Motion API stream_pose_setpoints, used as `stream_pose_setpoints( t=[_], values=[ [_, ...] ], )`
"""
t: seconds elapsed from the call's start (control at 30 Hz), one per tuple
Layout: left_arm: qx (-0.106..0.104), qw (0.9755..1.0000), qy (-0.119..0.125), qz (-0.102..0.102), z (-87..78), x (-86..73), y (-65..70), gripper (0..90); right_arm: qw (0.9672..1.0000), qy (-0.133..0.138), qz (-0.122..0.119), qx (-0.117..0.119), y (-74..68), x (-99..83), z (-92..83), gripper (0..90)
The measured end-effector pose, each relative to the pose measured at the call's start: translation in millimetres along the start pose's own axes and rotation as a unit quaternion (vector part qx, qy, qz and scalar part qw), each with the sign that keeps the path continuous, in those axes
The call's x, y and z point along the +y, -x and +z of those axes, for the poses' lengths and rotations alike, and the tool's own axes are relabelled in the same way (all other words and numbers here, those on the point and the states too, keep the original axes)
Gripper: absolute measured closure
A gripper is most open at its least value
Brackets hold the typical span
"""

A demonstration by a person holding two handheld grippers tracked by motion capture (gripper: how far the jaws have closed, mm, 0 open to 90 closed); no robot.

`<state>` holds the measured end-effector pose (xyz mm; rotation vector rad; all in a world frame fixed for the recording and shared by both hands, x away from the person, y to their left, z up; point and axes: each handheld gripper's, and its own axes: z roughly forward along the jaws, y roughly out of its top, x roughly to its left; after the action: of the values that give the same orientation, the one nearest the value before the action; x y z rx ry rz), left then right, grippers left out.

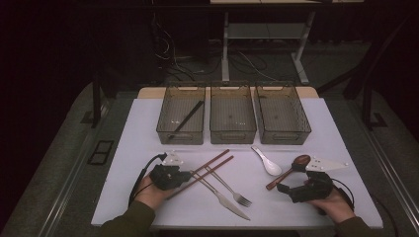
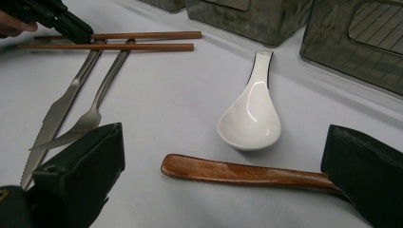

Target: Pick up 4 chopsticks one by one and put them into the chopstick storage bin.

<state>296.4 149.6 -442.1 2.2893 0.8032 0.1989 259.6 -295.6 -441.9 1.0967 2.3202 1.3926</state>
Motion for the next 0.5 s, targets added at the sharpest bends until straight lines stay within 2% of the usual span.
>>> stream_pose_setpoints(
  t=[0.23,0.5],
  values=[
    [-0.004,1.0000,-0.001,0.001,-1.1,0.7,0.5,83.6,1.0000,0.000,0.000,0.000,0.1,0.0,-0.2,0.5],
    [-0.010,0.9999,0.009,0.001,-5.8,1.3,-1.4,83.6,1.0000,0.000,-0.001,0.001,0.0,0.0,-0.1,0.5]
  ],
)
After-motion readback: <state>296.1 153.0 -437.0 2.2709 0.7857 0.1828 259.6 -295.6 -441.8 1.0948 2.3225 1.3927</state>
